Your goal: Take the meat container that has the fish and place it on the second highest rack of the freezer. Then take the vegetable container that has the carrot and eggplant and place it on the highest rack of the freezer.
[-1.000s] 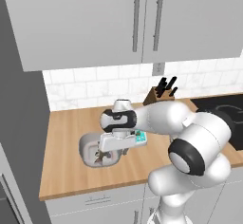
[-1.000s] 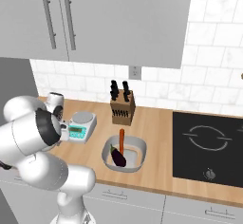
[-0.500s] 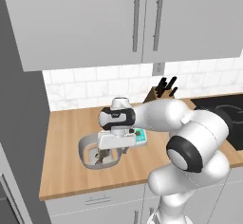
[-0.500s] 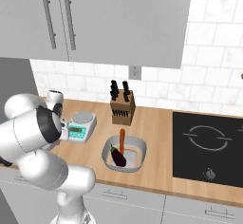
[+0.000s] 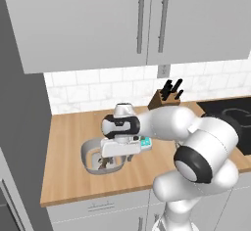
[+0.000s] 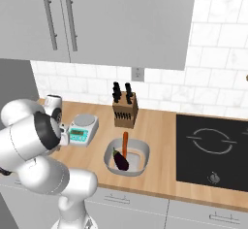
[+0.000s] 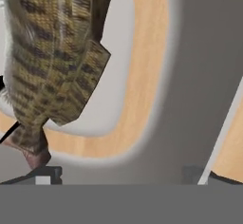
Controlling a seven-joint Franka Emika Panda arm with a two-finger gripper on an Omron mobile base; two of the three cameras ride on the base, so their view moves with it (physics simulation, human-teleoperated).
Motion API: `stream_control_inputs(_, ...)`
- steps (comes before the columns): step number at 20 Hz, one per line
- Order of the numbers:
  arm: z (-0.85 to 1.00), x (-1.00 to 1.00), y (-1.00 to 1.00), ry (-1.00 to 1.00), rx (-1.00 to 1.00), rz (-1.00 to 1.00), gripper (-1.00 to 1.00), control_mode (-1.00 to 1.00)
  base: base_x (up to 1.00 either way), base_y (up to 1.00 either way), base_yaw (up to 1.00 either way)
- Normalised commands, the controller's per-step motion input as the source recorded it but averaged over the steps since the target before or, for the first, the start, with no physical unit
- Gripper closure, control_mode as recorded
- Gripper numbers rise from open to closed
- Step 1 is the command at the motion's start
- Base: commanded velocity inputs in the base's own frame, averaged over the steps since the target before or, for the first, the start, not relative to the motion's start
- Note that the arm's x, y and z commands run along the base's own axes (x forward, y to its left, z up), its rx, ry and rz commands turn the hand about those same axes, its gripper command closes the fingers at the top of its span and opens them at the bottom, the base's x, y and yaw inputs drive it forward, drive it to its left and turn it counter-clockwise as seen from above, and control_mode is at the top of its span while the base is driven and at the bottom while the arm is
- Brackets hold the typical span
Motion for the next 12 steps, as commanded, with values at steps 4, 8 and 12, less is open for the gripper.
stream_control_inputs(4, -0.28, 0.03, 0.0, 0.0, -0.03, -0.01, -1.0, -1.0, 0.0, 0.0, 0.0)
stream_control_inputs(8, -0.29, 0.0, 0.0, -0.01, 0.0, 0.0, -1.0, -1.0, 0.0, 0.0, 0.0)
stream_control_inputs(12, -0.01, -0.17, 0.0, -0.09, 0.0, -0.01, -1.0, -1.0, 0.0, 0.0, 0.0)
